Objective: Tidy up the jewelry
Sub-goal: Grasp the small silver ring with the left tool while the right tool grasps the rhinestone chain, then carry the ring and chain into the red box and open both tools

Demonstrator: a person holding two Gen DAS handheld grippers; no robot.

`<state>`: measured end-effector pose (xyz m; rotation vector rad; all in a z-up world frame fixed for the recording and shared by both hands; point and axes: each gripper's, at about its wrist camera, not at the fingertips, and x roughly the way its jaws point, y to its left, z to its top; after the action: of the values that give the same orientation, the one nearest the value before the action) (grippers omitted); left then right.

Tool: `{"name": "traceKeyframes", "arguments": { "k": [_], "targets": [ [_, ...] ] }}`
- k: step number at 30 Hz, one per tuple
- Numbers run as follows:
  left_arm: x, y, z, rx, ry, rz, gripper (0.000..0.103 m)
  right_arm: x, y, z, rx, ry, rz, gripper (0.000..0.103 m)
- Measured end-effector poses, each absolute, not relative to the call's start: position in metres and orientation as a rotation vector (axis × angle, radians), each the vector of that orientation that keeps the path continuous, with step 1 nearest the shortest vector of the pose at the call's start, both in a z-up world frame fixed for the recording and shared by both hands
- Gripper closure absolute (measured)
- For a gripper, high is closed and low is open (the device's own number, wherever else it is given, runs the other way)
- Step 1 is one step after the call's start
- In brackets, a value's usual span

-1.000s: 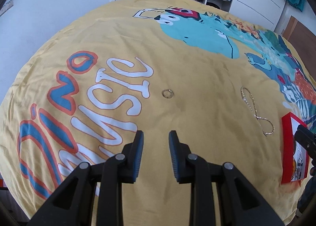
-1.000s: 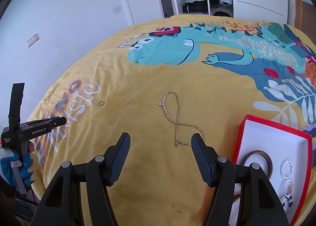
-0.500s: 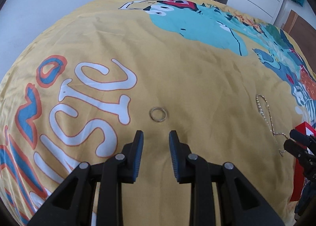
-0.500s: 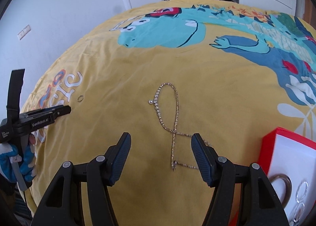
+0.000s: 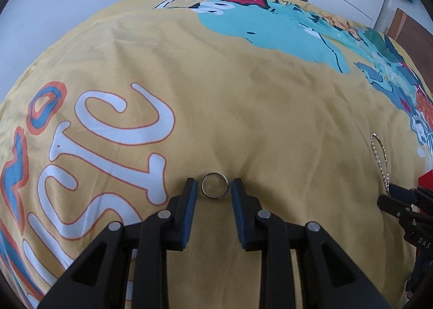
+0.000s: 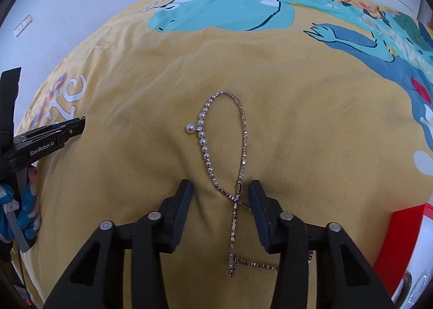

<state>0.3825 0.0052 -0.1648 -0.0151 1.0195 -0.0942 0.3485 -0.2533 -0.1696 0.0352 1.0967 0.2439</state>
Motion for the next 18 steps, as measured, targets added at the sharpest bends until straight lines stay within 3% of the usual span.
{"name": "traceKeyframes", "arguments": {
  "k": [5,10,18],
  "targets": [
    [0.378,0.003,-0.165,-0.001,1.008,-0.100,0.084,0.345,-0.253,-0.171,0.067,1.103,0.267,0.086],
    [0.373,-0.004,-0.160,0.035,1.002,-0.088,0.084,0.337,-0.253,-0.168,0.096,1.095,0.280,0.098],
    [0.355,-0.003,-0.141,0.028,0.979,-0.089,0.084,0.310,-0.253,-0.140,0.138,1.018,0.308,0.100]
  ]
}}
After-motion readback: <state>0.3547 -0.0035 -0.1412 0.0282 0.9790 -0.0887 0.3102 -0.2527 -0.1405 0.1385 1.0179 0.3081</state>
